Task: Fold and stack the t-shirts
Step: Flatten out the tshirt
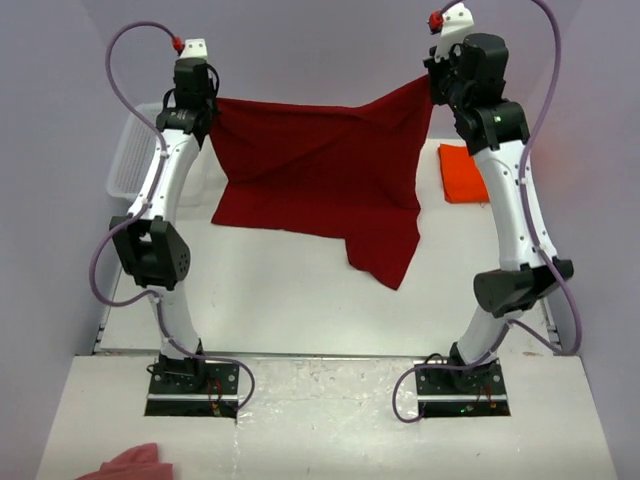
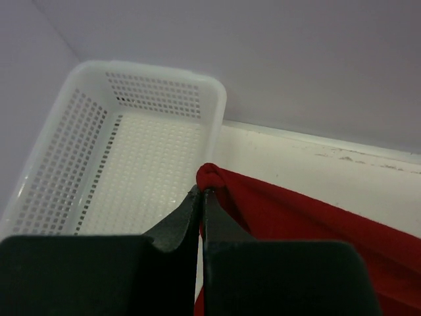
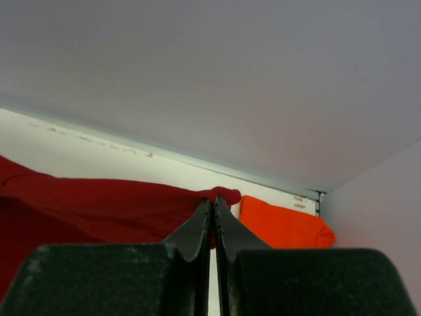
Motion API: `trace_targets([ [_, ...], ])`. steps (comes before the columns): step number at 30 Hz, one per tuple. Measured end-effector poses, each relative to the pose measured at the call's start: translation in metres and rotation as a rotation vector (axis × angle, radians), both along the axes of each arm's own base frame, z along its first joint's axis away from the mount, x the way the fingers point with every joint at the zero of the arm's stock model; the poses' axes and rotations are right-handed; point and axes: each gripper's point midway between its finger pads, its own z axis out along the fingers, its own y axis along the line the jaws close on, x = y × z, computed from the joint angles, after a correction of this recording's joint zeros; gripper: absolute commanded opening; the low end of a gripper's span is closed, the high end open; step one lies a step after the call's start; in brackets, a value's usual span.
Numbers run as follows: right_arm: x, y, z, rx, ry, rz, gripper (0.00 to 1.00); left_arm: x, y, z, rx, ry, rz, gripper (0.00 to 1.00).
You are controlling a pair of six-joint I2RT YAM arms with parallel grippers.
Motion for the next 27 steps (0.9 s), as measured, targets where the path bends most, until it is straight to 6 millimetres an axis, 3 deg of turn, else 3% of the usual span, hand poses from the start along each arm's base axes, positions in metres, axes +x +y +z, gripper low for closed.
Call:
trace_targets([
  [5,0.057,0.003,-0.056,-0.019,0.096,-0.015,0.0,0.045,-0.003,-0.069,-0.002,0.088,-0.026,0.0],
  [10,0.097,0.011,-0.119,-0.037,0.193,-0.008,0.0,0.073,-0.008,-0.136,-0.007,0.169,-0.051,0.0],
  [12,0.111,0.014,-0.145,-0.038,0.231,-0.003,0.0,0.082,-0.01,-0.153,-0.015,0.184,-0.064,0.18],
  [13,0.117,0.015,-0.154,-0.035,0.242,0.002,0.09,0.087,-0.01,-0.159,-0.018,0.184,-0.069,0.65],
  [14,0.124,0.015,-0.164,-0.03,0.254,-0.001,0.52,0.093,-0.008,-0.164,-0.017,0.183,-0.073,0.82],
  [15,0.13,0.014,-0.174,-0.021,0.266,-0.01,0.66,0.097,-0.007,-0.166,-0.021,0.176,-0.069,0.93],
  [16,0.136,0.012,-0.181,-0.018,0.272,-0.02,0.74,0.101,-0.004,-0.169,-0.022,0.17,-0.066,1.0],
  [17,0.141,0.007,-0.189,-0.016,0.282,-0.043,0.87,0.103,-0.001,-0.171,-0.026,0.165,-0.056,1.0],
  [18,0.145,0.002,-0.197,-0.005,0.293,-0.07,0.9,0.102,0.003,-0.173,-0.027,0.17,-0.042,1.0],
  [20,0.142,-0.006,-0.212,0.039,0.346,-0.124,0.92,0.099,0.008,-0.171,-0.041,0.169,-0.023,1.0],
  [23,0.108,-0.01,-0.23,0.143,0.455,-0.188,0.92,0.076,0.01,-0.165,-0.076,0.206,0.021,0.94],
  [25,0.059,-0.005,-0.241,0.217,0.535,-0.217,0.91,0.048,0.005,-0.158,-0.114,0.252,0.045,0.8],
  [26,0.027,0.001,-0.247,0.222,0.586,-0.216,0.9,0.038,0.003,-0.155,-0.122,0.27,0.048,0.63],
  [27,0.002,0.01,-0.246,0.243,0.608,-0.21,0.89,0.019,-0.001,-0.149,-0.15,0.291,0.055,0.56],
])
